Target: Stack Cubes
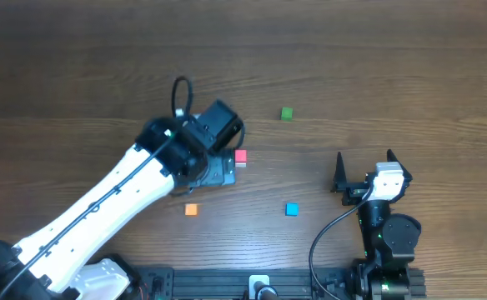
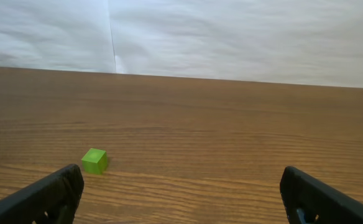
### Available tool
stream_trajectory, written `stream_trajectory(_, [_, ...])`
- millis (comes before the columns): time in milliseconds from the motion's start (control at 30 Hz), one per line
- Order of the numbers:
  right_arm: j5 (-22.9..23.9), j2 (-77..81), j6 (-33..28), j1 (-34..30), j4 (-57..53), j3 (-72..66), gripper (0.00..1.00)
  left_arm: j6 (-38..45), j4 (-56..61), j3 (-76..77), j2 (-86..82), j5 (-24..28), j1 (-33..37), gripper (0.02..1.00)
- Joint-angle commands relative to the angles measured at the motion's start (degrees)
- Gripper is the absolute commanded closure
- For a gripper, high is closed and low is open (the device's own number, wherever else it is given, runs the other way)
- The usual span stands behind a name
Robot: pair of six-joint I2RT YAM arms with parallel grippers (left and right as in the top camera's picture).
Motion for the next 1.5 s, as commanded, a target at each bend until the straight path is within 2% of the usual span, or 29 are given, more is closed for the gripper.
stream_trajectory(33, [-0.9,-0.2,0.1,-0.5,-0.1,-0.3,0.007,-1.6,6.9,-13.3,-5.4,2.0,0.2,0.051])
stream_trajectory(200, [-0.9,-0.2,0.1,-0.5,-0.1,-0.3,0.005,-1.6,14.8,-24.6,-8.9,4.5,0.2,0.056])
stream_trajectory(600, [-0.9,-0.2,0.1,-0.5,-0.1,-0.3,0.009,-1.2,24.8,-35.2,-8.7,5.6,-1.4,0.119])
stream_trajectory(900, [-0.9,-0.2,0.1,-0.5,-0.1,-0.3,0.007,-1.1,26.4,-36.3,-7.2,3.2,-1.4,0.2])
stream_trajectory(1500, [-0.9,-0.2,0.1,-0.5,-0.1,-0.3,0.009,0.6,30.1,-36.3,-2.3,0.5,0.3,0.297])
